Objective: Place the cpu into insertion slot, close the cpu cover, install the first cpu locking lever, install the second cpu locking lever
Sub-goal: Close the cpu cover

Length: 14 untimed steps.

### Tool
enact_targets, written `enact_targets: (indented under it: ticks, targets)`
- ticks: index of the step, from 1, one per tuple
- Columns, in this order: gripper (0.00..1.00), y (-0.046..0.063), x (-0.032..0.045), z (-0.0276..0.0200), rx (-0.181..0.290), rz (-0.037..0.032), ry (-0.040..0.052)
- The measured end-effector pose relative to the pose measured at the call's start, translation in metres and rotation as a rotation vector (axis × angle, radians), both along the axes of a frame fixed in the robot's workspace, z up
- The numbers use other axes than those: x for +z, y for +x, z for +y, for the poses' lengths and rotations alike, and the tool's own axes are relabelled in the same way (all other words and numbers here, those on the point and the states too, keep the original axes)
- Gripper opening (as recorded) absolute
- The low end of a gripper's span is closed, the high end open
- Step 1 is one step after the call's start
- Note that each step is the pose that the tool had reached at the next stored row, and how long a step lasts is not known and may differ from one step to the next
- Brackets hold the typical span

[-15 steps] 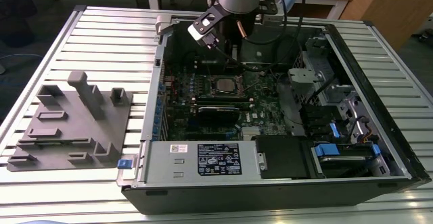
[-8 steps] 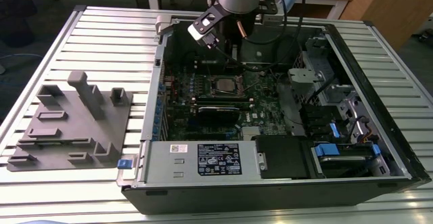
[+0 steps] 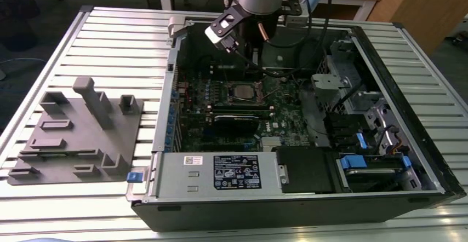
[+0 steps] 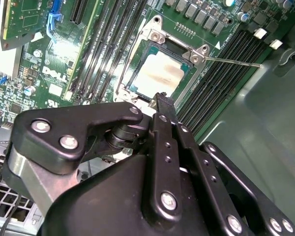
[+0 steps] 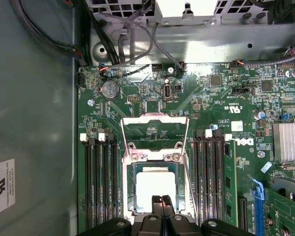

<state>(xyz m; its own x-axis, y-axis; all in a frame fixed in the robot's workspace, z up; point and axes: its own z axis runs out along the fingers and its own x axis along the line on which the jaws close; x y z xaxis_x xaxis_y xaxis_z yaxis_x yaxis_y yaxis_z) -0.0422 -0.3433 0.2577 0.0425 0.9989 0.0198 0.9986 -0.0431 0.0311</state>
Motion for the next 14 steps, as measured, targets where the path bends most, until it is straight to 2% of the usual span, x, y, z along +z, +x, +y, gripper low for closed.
enact_targets:
  ticks: [14]
  targets:
    - [0.11,0.0034,0.0007,0.0,0.0,0.0001,-0.0003]
